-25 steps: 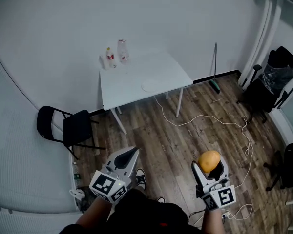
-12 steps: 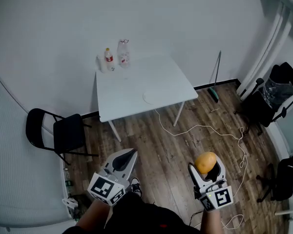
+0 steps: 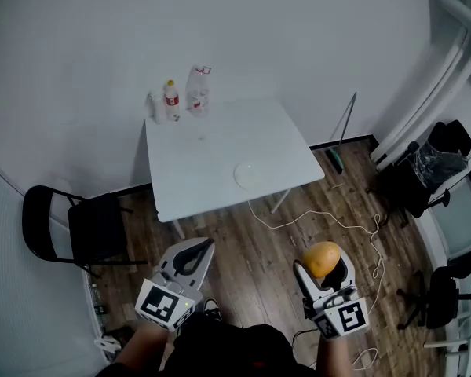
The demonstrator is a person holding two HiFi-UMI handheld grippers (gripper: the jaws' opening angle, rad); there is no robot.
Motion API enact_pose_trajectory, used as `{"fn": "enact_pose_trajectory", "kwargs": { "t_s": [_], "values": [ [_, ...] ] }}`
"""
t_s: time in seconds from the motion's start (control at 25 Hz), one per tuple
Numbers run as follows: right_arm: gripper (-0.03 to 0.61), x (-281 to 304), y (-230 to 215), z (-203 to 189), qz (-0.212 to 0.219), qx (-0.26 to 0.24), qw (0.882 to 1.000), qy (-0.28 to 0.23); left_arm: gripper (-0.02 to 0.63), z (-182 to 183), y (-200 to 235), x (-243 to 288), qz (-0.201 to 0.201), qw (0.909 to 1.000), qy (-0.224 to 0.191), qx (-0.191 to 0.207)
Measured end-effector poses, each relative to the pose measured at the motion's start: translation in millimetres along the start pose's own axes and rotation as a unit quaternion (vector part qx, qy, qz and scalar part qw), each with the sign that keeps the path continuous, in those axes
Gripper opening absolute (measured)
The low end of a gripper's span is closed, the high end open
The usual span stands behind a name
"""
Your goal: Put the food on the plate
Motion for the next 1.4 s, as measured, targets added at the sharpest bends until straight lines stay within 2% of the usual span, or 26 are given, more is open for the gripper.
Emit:
{"fn": "enact_pose_trajectory", "kwargs": {
  "t_s": [0.16,0.36,0.52,0.68,0.88,0.96,1.12,1.24,1.4],
  "values": [
    [0.376,33.4,4.6,0.0,0.004,-0.014,1.000,0.011,0.023,-9.4,31.4,9.1,-0.003,0.9999,-0.002,-0.015],
    [0.376,72.2,-7.4,8.3,0.011,-0.007,1.000,-0.009,0.023,-11.1,58.9,29.2,-0.004,0.9999,-0.006,-0.012],
    [0.376,94.9,-32.7,-3.1,0.011,-0.017,1.000,0.012,0.023,-16.1,70.8,48.5,0.007,0.9999,0.002,-0.010],
    [0.376,130.2,-56.9,1.9,0.037,-0.010,0.999,-0.004,0.023,-14.9,86.2,81.4,0.026,0.9996,0.006,-0.005],
    [0.376,167.9,-109.6,4.5,0.066,-0.007,0.998,0.002,0.023,-9.6,93.2,137.1,0.051,0.9986,0.006,-0.007],
    [0.376,182.7,-140.7,4.2,0.077,0.009,0.997,0.009,0.023,-8.2,92.4,166.4,0.064,0.9979,0.011,-0.003],
    [0.376,207.3,-199.0,-7.1,0.068,0.041,0.996,0.026,0.023,-13.9,95.0,211.5,0.076,0.9969,0.023,0.001],
    [0.376,236.7,-218.6,-21.1,0.087,0.049,0.994,0.047,0.023,-19.2,105.0,227.3,0.098,0.9948,0.027,-0.004],
    [0.376,271.7,-230.8,-40.5,0.103,0.060,0.990,0.070,0.023,-30.4,111.4,244.1,0.105,0.9935,0.038,-0.021]
  ]
}}
Point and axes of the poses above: the fingertips, and each gripper's own axes: x forward along the fingers, y to its left, z out of its top, the point moved 4 cm from there along -x, backward along the fingers, and after that the axes turned 7 degrees about x, right-handed, at the moved point
